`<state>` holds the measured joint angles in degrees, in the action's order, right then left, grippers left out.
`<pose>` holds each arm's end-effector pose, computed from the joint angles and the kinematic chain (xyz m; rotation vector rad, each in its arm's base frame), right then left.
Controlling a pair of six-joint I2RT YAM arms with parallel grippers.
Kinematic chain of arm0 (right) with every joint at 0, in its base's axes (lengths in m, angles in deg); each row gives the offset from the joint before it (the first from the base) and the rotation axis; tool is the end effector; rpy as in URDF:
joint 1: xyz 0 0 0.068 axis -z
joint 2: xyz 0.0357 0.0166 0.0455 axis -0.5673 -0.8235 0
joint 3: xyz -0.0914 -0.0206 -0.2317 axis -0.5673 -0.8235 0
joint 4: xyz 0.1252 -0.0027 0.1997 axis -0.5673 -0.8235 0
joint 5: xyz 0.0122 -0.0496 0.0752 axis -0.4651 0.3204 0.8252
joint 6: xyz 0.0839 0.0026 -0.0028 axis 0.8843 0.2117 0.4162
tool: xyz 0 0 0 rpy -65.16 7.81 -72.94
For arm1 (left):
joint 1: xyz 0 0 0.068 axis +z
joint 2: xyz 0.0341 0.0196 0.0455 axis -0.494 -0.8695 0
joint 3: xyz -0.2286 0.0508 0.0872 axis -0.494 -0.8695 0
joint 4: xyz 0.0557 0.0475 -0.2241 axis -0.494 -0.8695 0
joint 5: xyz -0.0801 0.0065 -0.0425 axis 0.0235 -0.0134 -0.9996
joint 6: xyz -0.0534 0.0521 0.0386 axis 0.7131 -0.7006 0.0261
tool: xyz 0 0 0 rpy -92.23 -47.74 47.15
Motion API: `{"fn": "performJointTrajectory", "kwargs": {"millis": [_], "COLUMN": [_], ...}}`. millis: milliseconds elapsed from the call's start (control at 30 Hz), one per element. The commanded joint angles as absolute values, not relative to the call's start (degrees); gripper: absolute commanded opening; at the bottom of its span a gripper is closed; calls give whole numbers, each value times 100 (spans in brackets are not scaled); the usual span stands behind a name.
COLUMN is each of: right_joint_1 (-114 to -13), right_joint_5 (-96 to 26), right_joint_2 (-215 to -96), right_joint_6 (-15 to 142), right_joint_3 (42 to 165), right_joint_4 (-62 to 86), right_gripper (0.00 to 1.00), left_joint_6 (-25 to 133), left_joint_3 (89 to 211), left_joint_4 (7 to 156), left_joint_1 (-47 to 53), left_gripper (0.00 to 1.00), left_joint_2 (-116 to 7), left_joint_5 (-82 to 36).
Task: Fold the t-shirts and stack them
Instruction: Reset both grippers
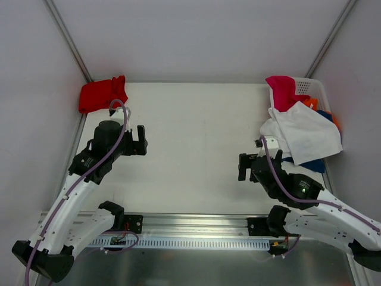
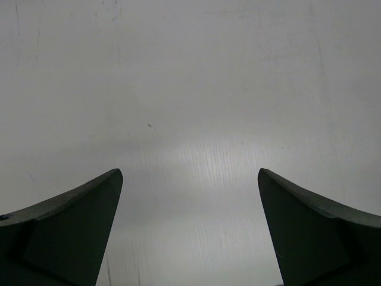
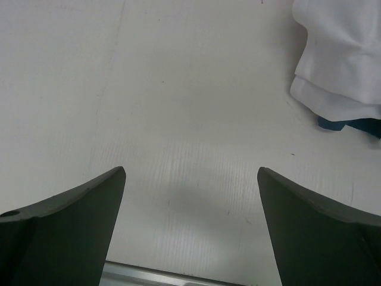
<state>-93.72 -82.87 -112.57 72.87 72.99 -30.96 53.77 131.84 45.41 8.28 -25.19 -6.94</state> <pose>0.1144 0.0986 0.2717 -0.3841 2.0009 0.0405 0.1841 -0.0609 0.3105 0.0932 2.0314 -0.2165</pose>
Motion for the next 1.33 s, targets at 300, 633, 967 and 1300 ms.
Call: {"fn": "performJointTrajectory", "kwargs": {"millis": [300, 633, 967, 1300], "right_joint_1": [-9450, -9468, -9503, -9556], "right_joint_5": [-8533, -8745, -8824, -8894], "right_joint_2": [-9742, -9742, -9760, -9716], "right_joint_6": [6949, 7047, 7055, 7108], "right_joint_3": [7275, 7452, 7443, 7443], "right_joint_4": [-3810, -4094, -4102, -4137], "right_gripper": [100, 99, 99, 100], "left_joint_6": [5476, 5766, 5820, 5511], "left_joint_3": [13029, 13283, 13319, 13275], "left_joint_4": [4640, 3929, 3841, 4192], "left_joint_1": [833, 833, 869, 877], "left_gripper": [99, 99, 99, 99], "left_joint_2": [-2075, -1907, -1731, -1986], "left_joint_5": [-84, 2341, 2319, 234]}}
